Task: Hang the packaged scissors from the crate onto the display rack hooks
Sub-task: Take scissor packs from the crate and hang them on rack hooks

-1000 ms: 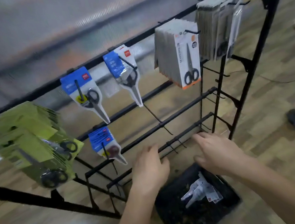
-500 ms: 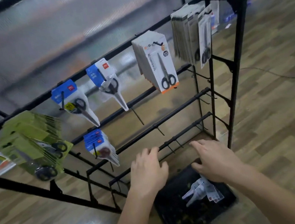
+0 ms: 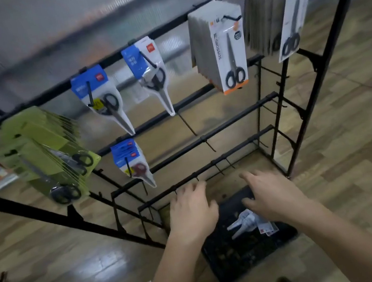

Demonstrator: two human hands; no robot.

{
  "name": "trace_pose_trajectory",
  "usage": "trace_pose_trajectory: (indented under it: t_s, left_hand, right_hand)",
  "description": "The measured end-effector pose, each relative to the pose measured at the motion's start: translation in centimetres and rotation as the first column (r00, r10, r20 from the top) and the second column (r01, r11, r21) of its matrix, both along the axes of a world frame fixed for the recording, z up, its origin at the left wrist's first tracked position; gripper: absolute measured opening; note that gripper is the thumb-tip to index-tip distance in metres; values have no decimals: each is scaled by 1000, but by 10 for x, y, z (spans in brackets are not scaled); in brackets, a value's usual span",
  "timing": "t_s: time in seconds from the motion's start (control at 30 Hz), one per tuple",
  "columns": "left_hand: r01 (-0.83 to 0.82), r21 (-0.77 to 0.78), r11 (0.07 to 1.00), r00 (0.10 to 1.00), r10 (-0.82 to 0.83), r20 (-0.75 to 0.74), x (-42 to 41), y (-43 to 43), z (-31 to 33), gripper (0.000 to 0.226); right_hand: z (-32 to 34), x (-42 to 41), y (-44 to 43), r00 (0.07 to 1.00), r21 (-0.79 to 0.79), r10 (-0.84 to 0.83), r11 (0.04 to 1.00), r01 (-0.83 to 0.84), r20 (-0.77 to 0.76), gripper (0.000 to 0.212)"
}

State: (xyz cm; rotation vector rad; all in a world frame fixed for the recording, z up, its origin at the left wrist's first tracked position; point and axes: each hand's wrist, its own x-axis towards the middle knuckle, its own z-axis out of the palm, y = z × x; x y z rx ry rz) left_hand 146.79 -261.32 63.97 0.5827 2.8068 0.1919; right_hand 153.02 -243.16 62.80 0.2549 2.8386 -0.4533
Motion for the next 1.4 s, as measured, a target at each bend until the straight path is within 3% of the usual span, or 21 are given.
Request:
trace_pose_trajectory:
  t_s: [0.13, 0.37, 0.5, 0.7, 0.8, 0.97, 1.1, 1.23, 1.4]
  left_hand:
    - [23, 38, 999, 994, -27, 102, -14, -19, -32, 53]
    - [66, 93, 994, 977, -83, 197, -27, -22, -88, 50]
    - [10, 88, 996, 973, -30, 230, -28, -4, -111, 49]
    - [-42, 4, 999, 964, 40, 265, -24, 62, -179, 53]
    - [-90, -47, 995, 937, 101, 335, -23, 99, -243, 55]
    - [-173, -101, 980, 862, 200, 466, -34, 139, -402, 55]
    - [-239, -126, 963, 784, 268, 560, -42, 144, -558, 62]
    - [-270, -156, 950, 723, 307, 618, -52, 137, -711, 62]
    - [-257, -185, 949, 748, 317, 583, -69, 127, -865, 66]
  right_hand:
    - [-20, -9, -19, 994, 33, 0, 999, -4, 107, 41]
    - [-52, -21, -22, 968, 53, -60, 997, 49, 245, 55]
    - [-74, -32, 2, 959, 36, -15, 999, 4, 285, 59]
    - [-161, -57, 67, 939, 6, 72, 997, -79, 337, 42]
    - [-236, -61, 105, 893, -43, 111, 994, -102, 437, 47]
    - [-397, -63, 150, 801, -158, 169, 983, -93, 575, 33]
    - [-555, -71, 143, 716, -226, 130, 973, 40, 686, 60]
    - [-713, -74, 119, 677, -140, 53, 987, 75, 734, 67]
    - [-868, -90, 99, 731, 40, 44, 994, -97, 681, 101]
